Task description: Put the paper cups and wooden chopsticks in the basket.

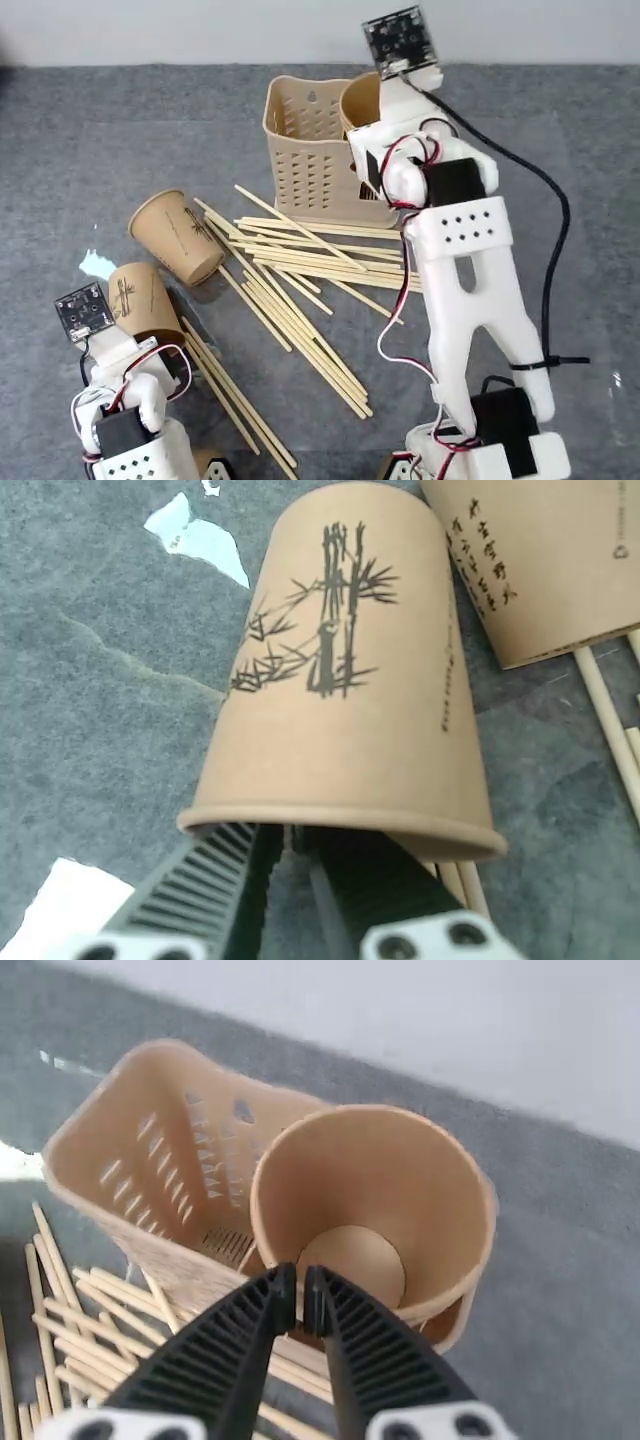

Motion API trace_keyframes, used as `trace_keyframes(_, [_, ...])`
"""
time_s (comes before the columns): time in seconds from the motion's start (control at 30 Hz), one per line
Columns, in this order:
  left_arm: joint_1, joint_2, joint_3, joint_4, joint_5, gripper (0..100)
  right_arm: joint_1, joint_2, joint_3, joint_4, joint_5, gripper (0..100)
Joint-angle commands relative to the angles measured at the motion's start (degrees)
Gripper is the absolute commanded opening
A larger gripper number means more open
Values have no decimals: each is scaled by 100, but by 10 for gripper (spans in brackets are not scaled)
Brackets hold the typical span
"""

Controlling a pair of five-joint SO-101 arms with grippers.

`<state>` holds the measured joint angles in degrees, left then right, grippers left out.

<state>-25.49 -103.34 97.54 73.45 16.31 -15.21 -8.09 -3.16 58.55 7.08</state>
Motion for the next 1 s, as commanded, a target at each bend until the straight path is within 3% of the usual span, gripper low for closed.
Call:
trace_keyframes(0.0, [-44,-105,-110,-123,0,14,-22,110,0,-92,62,41])
trace_keyframes(0.33, [-44,-105,-110,-123,0,14,-338,-629,-26,-75,62,41])
trace_keyframes(0.53, [-44,-105,-110,-123,0,14,-1112,-1112,9,110,62,41])
trace_keyframes(0.77, [-44,-105,-110,-123,0,14,-2123,-382,-26,295,-308,49])
trace_keyframes(0.97, [-44,-105,-110,-123,0,14,-2598,822,-431,338,-712,273])
